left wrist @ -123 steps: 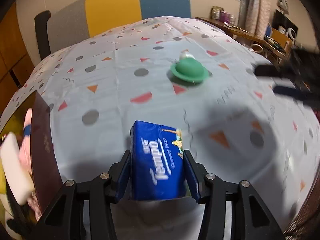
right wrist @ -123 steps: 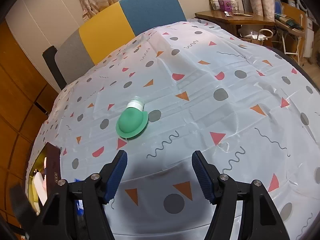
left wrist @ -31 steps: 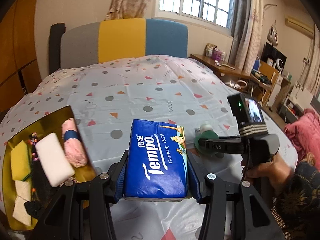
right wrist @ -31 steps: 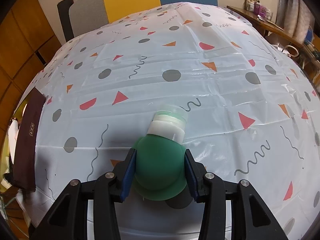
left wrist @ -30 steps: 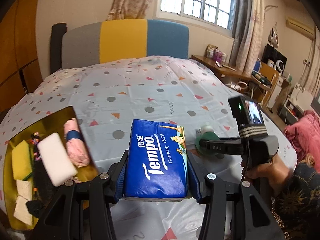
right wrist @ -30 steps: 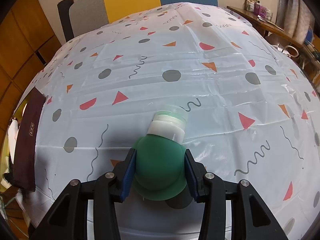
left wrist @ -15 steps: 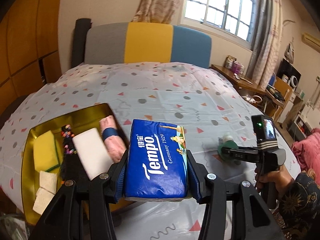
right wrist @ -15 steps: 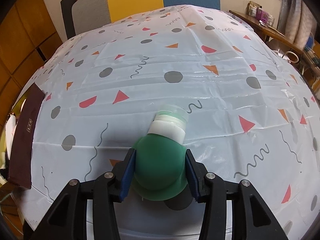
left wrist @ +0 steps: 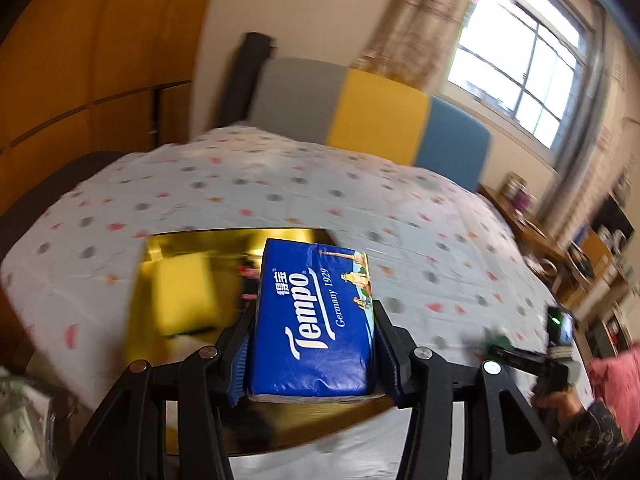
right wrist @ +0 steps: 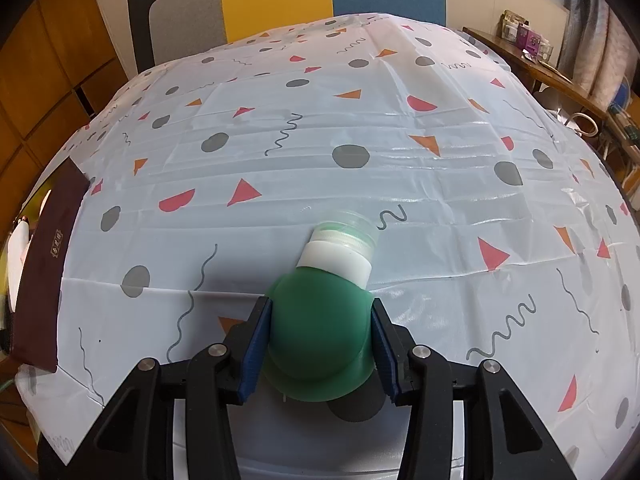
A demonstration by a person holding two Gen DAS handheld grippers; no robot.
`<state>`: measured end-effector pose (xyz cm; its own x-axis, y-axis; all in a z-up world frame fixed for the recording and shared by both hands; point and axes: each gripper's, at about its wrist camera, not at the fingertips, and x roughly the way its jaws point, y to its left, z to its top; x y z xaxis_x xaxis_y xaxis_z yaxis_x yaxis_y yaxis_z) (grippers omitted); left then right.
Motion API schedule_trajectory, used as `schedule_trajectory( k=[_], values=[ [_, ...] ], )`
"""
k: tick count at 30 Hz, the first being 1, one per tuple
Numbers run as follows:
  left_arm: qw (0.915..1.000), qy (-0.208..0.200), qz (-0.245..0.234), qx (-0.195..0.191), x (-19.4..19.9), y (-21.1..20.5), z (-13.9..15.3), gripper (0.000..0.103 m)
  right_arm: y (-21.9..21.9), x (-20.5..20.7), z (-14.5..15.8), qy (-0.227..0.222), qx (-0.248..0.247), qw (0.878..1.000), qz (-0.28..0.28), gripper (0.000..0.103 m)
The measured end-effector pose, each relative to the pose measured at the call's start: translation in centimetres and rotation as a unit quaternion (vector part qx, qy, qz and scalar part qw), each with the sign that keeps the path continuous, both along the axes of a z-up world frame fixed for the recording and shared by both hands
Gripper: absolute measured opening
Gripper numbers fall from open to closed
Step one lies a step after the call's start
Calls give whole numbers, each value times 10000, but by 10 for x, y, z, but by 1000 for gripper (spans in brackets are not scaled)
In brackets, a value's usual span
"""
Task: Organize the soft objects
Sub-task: 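Carry the tissue pack over the gold tray with the left gripper while the right gripper holds the green bottle, then open the left gripper to drop the tissue pack into the tray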
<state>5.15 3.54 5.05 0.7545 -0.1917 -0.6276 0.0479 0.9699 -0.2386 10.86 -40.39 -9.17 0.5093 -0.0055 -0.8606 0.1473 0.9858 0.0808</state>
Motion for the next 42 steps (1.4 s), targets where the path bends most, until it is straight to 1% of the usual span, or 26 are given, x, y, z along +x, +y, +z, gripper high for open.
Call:
schedule_trajectory(
  k=[3, 6, 8, 10, 11, 14, 17, 19, 21, 23, 24, 26, 28, 30, 38, 42],
  values=[
    [9984, 272, 478, -125, 3, 40, -13, 52, 1, 0, 0, 5, -20, 10000, 6, 48],
    [9938, 598, 859, -372, 6, 70, -31, 51, 1, 0, 1, 10, -38, 10000, 11, 48],
    [9911, 761, 911, -597, 11, 76, -40, 52, 1, 1, 0, 9, -51, 10000, 22, 49],
    [9897, 851, 824, -799, 19, 72, -48, 52, 1, 1, 1, 8, -55, 10000, 24, 49],
    [9897, 869, 790, -819, 22, 69, -51, 52, 1, 1, 0, 6, -71, 10000, 30, 49],
    [9900, 963, 718, -744, 43, 54, -64, 52, 1, 1, 0, 3, -82, 10000, 33, 49],
    [9906, 1063, 704, -496, 67, 42, -79, 52, 1, 1, 0, 3, -91, 9999, 42, 49],
    [9896, 1166, 743, -399, 78, 39, -88, 52, 1, 1, 1, 4, -89, 10000, 41, 49],
    [9874, 1364, 747, -276, 87, 37, -99, 53, 1, 1, 0, 6, -83, 10000, 47, 49],
    [9849, 1543, 741, -274, 93, 37, -108, 53, 1, 1, 0, 7, -83, 10000, 45, 49],
    [9843, 1571, 765, -255, 93, 37, -110, 55, 0, 1, 0, 7, -85, 10000, 49, 49],
    [9853, 1524, 764, -102, 90, 36, -110, 60, 0, 1, 0, 4, -99, 9999, 55, 50],
    [9870, 1422, 746, 34, 86, 35, -106, 68, 0, 2, 0, 7, -125, 9999, 69, 50],
    [9889, 1293, 711, 196, 81, 34, -102, 72, 1, 2, 0, 9, -156, 9998, 75, 50],
    [9916, 841, 861, 472, 55, 32, -68, 72, 5, 2, 0, -3, -265, 9996, 100, 50],
    [9927, 621, 826, 623, 40, 29, -54, 72, 7, 2, -1, -12, -356, 9993, 124, 50]
  ],
)
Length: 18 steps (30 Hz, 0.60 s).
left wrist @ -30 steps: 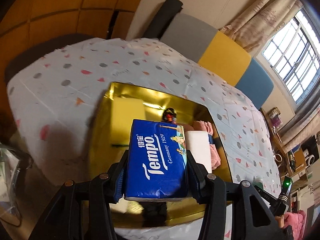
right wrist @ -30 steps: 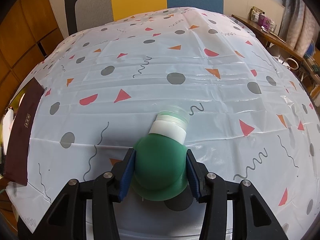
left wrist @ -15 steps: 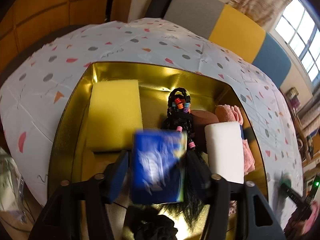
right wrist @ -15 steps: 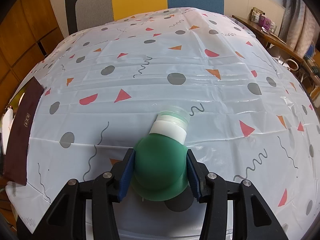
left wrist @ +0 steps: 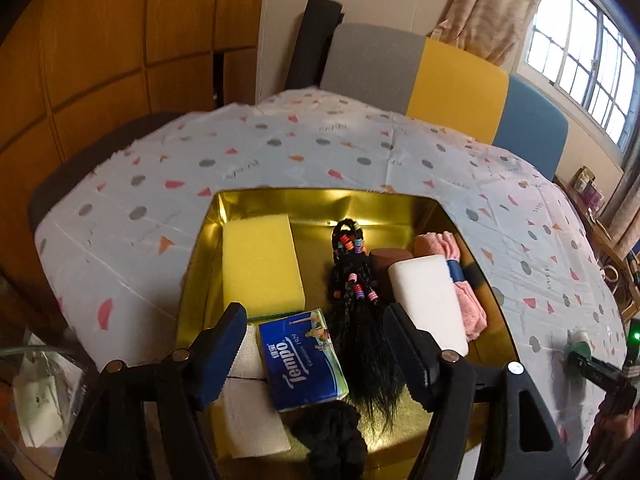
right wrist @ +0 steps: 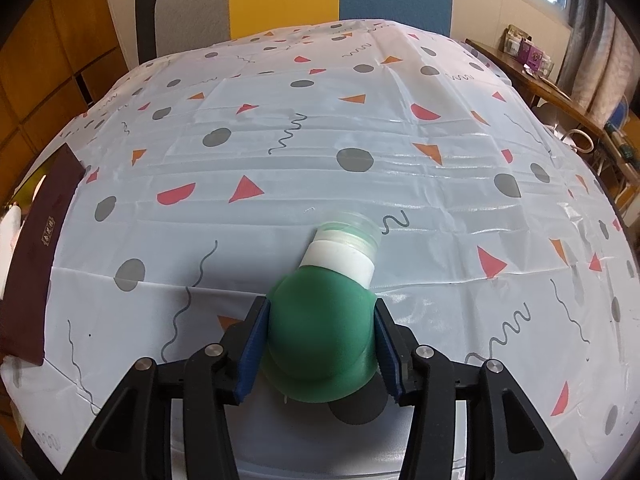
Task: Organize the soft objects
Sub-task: 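Carry the green bottle into the gold tray and open the right gripper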
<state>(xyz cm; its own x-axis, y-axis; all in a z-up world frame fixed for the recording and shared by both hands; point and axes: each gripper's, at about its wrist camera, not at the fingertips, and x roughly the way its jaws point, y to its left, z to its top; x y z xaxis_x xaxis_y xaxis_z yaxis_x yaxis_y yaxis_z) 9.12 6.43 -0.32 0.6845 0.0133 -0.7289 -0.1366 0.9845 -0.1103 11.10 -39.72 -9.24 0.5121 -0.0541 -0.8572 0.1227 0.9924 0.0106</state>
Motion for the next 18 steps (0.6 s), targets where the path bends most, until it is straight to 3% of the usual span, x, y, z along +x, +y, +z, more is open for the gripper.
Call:
schedule_trajectory(
  k=[7, 18],
  values=[
    [9997, -229, -30, 117, -23, 1, 16, 72, 5, -1, -2, -6, -195, 9998, 57, 50],
    [9997, -224, 2, 136, -39, 13, 15, 72, 14, -1, 1, 66, -362, 9992, -168, 49]
  ],
)
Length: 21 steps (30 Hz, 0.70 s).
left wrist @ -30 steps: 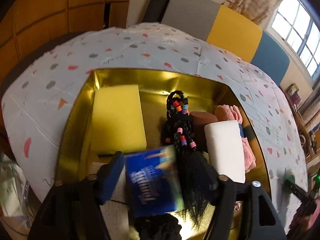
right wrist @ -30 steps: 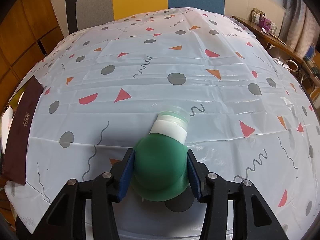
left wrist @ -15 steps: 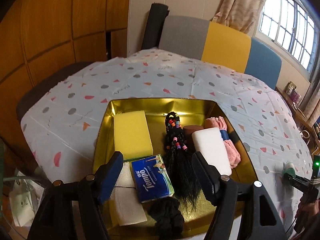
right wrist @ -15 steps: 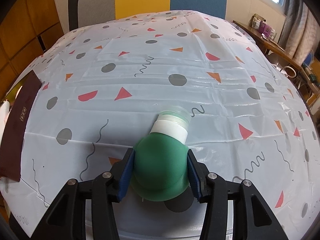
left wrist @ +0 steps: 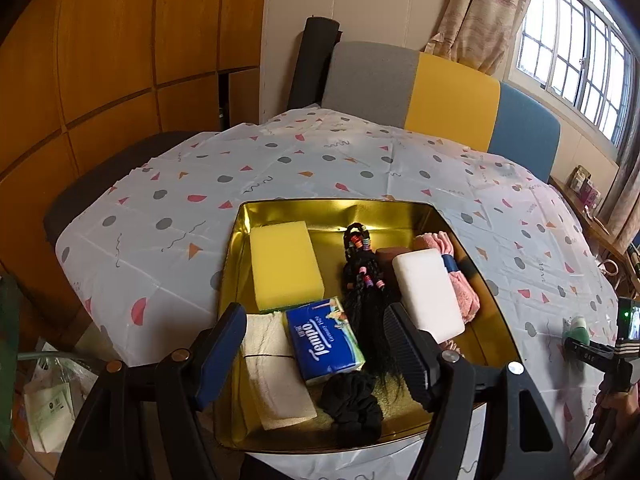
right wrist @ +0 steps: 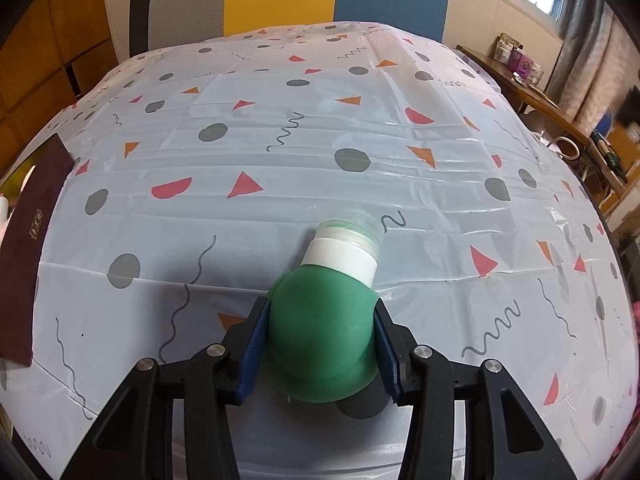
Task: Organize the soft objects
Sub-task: 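Carry the green bottle into the gold tray and open the right gripper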
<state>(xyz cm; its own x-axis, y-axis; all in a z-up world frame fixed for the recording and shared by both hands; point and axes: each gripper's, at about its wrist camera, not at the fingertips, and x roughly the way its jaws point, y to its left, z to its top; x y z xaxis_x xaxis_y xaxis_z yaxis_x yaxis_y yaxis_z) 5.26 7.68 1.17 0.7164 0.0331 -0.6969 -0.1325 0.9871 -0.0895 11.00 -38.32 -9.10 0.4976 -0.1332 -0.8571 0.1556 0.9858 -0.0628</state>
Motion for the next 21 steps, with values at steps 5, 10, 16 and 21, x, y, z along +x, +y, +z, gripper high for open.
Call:
schedule_trajectory(
  k=[5, 10, 16, 21],
  values=[
    [9999, 57, 46, -71, -3, 8, -5, 72, 10, -1, 7, 51, 295, 9995, 26, 48],
    [9997, 92, 175, -118, -6, 20, -10, 72, 36, -5, 28, -249, 568, 9977, 270, 48],
    [9992, 147, 341, -143, -9, 33, -14, 72, 93, -9, 69, -762, 979, 9869, 1031, 48],
    [9992, 120, 371, -121, -13, 35, -12, 72, 161, -15, 99, -1079, 1348, 9655, 1952, 48]
  ],
)
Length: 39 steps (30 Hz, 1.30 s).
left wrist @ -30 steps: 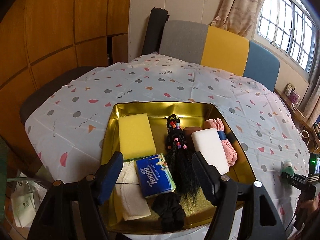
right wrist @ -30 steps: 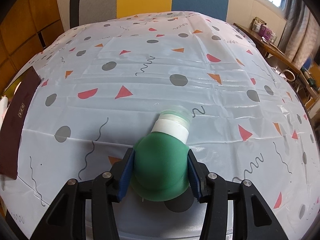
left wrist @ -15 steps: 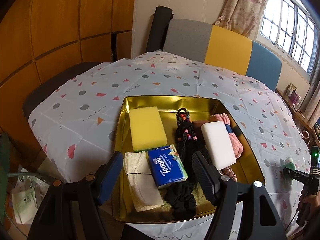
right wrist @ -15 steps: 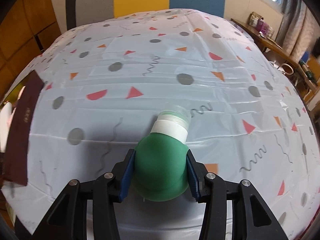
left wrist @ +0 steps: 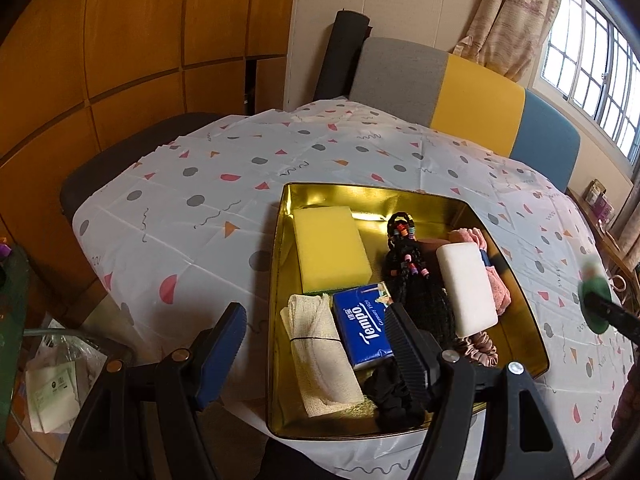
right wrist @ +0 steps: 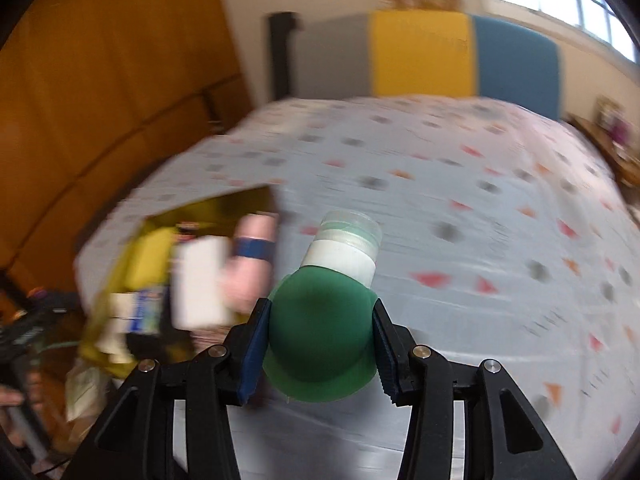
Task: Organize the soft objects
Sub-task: 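Carry the green bottle into the gold tray and open the right gripper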
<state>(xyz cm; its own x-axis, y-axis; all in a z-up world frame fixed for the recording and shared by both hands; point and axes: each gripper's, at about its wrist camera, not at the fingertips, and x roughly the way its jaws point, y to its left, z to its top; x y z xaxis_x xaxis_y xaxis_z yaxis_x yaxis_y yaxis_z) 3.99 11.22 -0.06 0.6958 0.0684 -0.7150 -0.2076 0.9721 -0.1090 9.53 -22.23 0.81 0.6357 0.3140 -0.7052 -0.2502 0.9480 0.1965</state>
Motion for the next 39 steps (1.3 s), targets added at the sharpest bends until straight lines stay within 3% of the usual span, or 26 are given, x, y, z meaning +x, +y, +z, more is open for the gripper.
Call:
schedule_trajectory(
  k=[7, 13, 25, 30, 34, 39],
  values=[
    [9999, -71, 43, 62, -5, 0, 8, 72, 103, -5, -7, 61, -6, 9917, 1283, 49],
    [9999, -51, 139, 64, -8, 5, 7, 72, 144, 8, -41, 498, -95, 9865, 1558, 50],
    [9997, -28, 233, 80, -8, 7, 1, 72, 158, 18, -81, 725, -613, 9856, 1400, 64],
    [9997, -10, 233, 84, -9, 5, -1, 72, 156, 22, -92, 744, -809, 9865, 1215, 65],
    [9996, -21, 241, 113, -10, 4, -2, 72, 152, 19, -88, 680, -754, 9885, 1124, 67],
    [9996, -87, 241, 145, -13, 1, 2, 72, 147, 7, -65, 366, -680, 9916, 1037, 79]
  ],
)
